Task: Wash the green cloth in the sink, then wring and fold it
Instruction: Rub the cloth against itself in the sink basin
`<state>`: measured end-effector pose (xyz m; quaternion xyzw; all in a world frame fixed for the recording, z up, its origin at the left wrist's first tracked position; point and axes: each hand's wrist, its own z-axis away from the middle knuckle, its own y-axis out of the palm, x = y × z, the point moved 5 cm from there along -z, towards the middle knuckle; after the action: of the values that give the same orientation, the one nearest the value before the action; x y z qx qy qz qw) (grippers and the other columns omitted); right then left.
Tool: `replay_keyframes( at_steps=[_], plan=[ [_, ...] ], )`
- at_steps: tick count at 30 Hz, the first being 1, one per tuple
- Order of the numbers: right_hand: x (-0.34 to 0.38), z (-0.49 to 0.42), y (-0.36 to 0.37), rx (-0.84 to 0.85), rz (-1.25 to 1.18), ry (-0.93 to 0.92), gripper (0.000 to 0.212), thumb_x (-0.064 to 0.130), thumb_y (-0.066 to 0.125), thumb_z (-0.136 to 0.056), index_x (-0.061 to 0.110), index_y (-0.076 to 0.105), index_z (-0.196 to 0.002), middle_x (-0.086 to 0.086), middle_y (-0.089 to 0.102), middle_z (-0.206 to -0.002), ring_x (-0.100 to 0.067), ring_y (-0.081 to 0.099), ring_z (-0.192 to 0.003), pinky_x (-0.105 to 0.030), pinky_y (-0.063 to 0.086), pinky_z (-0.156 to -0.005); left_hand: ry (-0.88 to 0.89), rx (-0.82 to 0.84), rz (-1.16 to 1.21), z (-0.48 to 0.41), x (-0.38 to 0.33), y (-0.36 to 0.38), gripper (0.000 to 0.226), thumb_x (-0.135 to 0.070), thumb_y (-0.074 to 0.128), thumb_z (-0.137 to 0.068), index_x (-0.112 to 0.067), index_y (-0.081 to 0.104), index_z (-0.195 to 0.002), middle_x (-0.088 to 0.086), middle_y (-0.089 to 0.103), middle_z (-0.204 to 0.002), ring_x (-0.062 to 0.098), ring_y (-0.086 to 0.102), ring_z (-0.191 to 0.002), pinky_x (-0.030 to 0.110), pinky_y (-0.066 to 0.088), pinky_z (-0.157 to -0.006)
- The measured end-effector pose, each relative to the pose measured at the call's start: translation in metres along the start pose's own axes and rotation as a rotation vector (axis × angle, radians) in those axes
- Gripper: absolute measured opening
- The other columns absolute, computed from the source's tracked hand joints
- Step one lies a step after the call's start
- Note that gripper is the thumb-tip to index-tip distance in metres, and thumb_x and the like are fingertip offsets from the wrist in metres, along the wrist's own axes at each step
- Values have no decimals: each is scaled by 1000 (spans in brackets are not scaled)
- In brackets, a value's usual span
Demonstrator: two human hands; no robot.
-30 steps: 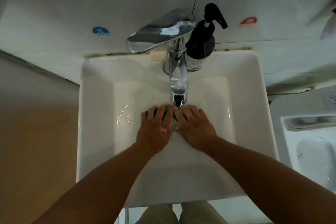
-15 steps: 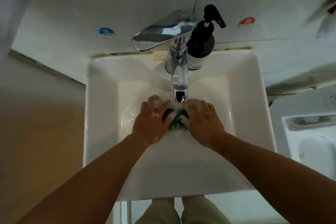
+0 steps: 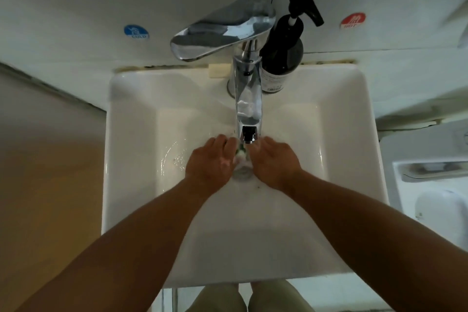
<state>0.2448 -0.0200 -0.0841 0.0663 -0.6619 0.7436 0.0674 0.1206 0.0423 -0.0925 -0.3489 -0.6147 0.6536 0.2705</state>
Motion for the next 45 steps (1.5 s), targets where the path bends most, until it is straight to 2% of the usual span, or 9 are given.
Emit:
replay_keyframes(
  at_steps=[4, 12, 22, 25, 28, 32, 36, 40, 45],
  plan=[
    [-2, -8, -16, 137, 21, 28, 30, 43, 59, -90, 13, 62, -94, -7, 69, -89, -28, 65, -81, -39, 48, -78, -221, 286, 45, -17, 4, -19, 54, -52, 32, -103, -10, 65, -93, 13, 69, -79, 34, 69, -72, 35, 49, -63],
    [16, 59, 6, 163, -68, 77, 77, 45, 42, -92, 10, 18, -156, -15, 26, -162, -34, 24, -149, -54, 25, -119, -101, -59, 258, 49, -8, -22, 49, -41, 49, -98, -22, 49, -144, 19, 44, -145, 41, 47, -126, 52, 47, -100],
    [2, 2, 4, 41, 19, 6, 26, 11, 52, -79, 8, 58, -104, -11, 62, -85, -29, 59, -70, -33, 41, -52, -15, 111, 18, 2, 0, -3, 50, -46, 38, -92, -12, 69, -111, 12, 65, -86, 30, 64, -66, 37, 52, -51],
    [-4, -8, -5, 111, 27, 74, 22, 32, 64, -87, 12, 61, -92, -8, 67, -79, -29, 65, -65, -33, 46, -54, -101, 340, -2, -13, 1, -17, 59, -50, 16, -99, -20, 66, -110, 7, 67, -77, 29, 68, -62, 35, 51, -54],
    [-1, -11, -15, 66, 51, 41, 33, 45, 61, -89, 13, 63, -83, -8, 68, -77, -28, 62, -69, -37, 46, -69, -338, 222, 183, -15, 7, -37, 51, -48, 32, -105, -13, 67, -102, 14, 70, -90, 36, 68, -82, 37, 51, -70],
    [-6, 21, -18, 1, -180, 232, 41, 38, 52, -95, 14, 46, -128, -11, 51, -131, -28, 50, -114, -42, 44, -95, -363, 27, 287, 15, 10, -34, 36, -48, 41, -102, -32, 45, -133, 11, 43, -144, 34, 50, -119, 44, 55, -81],
    [17, 60, 9, 148, -52, 129, 76, 44, 53, -92, 20, 21, -156, -11, 27, -162, -39, 25, -147, -53, 31, -114, -164, 32, 222, 47, -6, -19, 54, -41, 46, -98, -31, 36, -150, 16, 33, -155, 41, 39, -133, 52, 43, -101],
    [14, 43, 21, 141, 51, 89, 69, 45, 61, -90, 17, 37, -148, -11, 44, -147, -37, 42, -131, -49, 43, -99, -103, 108, 48, 45, -12, -2, 65, -47, 50, -92, -22, 40, -151, 9, 41, -144, 34, 46, -125, 48, 41, -95],
    [8, -1, -6, -72, 71, -21, 29, 7, 61, -69, 3, 63, -97, -16, 62, -79, -33, 57, -69, -37, 48, -53, 33, 9, -47, 5, 1, -1, 48, -41, 53, -86, -9, 67, -117, 16, 61, -94, 34, 60, -75, 39, 47, -62]
  ],
)
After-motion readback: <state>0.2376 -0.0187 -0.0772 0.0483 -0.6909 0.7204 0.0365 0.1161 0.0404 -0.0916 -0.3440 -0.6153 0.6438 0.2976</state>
